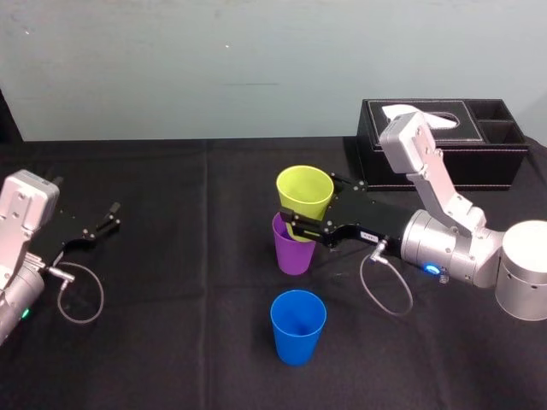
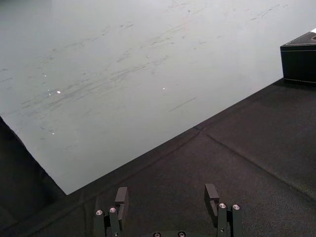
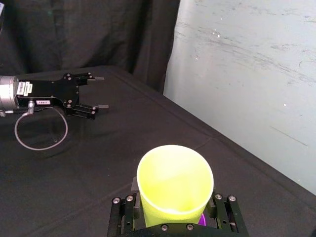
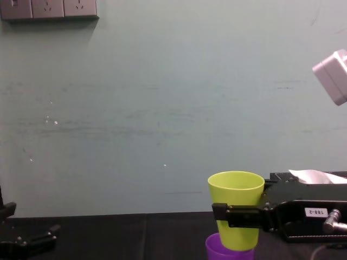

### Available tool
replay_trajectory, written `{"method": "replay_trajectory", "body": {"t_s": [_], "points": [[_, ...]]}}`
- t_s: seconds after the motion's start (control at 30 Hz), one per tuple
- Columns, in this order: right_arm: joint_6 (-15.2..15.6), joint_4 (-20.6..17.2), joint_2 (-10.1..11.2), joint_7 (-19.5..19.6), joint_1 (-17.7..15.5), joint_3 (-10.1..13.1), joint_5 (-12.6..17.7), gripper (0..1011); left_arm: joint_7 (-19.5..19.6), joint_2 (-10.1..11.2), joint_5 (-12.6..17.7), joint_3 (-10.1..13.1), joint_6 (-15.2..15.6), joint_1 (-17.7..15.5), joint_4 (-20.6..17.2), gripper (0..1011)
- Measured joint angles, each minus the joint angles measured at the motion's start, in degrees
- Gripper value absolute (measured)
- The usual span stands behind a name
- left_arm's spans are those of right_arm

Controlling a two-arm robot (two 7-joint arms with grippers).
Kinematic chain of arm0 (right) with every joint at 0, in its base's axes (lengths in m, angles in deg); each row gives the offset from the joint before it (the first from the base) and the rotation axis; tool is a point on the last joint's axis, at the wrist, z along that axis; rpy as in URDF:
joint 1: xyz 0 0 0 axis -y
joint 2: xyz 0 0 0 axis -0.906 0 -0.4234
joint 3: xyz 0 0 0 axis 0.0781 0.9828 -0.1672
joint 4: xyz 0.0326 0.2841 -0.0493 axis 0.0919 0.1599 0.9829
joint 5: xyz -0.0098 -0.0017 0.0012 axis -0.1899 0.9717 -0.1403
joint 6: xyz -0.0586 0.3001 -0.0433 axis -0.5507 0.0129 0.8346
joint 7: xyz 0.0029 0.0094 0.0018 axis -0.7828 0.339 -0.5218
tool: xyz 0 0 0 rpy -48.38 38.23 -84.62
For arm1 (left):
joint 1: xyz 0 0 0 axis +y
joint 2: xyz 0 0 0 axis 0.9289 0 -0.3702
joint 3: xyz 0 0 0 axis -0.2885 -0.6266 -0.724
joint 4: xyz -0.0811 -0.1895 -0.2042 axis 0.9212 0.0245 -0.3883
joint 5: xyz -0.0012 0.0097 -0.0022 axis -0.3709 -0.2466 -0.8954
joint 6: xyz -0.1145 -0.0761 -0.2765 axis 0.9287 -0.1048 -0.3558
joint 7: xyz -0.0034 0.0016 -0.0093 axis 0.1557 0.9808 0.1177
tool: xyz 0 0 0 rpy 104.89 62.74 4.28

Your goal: Stack the three plastic cups sequentially using one hand.

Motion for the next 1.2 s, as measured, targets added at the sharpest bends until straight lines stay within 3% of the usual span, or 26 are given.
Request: {"method": "replay_trajectory", "body": {"t_s": [1.2], "points": [[-2.42,5.25,-2.34,-0.96,1.77,-0.73,-1.44,731,0.0,0.0,0.0,0.0,0.0,0.0,0.0,1010]]}}
